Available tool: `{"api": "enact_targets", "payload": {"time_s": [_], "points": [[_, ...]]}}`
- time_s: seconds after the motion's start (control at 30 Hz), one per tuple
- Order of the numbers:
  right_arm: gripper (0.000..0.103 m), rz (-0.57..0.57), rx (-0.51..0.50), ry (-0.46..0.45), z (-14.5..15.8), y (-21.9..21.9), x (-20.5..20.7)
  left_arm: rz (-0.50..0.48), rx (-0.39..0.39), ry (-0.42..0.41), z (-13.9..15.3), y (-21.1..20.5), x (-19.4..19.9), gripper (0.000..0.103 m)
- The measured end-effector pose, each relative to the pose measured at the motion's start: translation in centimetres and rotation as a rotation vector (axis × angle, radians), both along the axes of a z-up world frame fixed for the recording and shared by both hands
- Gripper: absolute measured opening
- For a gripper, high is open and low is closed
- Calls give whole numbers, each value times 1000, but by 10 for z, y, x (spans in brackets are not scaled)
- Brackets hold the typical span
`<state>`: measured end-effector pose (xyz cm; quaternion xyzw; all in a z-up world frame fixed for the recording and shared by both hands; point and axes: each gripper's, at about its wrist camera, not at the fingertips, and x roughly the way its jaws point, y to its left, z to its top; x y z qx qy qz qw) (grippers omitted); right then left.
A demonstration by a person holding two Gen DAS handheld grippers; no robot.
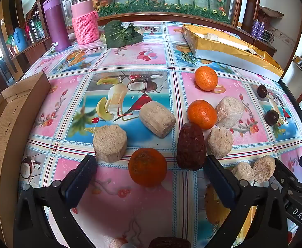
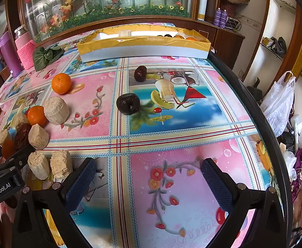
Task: Organize fruits
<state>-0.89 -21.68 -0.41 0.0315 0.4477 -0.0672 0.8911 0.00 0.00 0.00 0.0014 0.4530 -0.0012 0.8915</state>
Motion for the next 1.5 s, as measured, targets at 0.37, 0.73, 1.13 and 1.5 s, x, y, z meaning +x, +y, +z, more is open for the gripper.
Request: {"api": "enact_targets", "payload": {"time_s": [0.37, 0.73, 1.13, 1.5], "points": [[102, 0, 0, 0, 0, 0, 0, 0, 0, 0, 0, 0, 0, 103], [102, 0, 0, 1, 0, 0, 0, 0, 1, 3, 0, 0, 0, 103], [102, -6, 17, 43, -1, 0, 0, -129, 2, 94, 2, 3, 1, 103], [99, -33, 73, -27, 27, 5, -27, -63, -22, -355, 100, 56, -106, 94]]}}
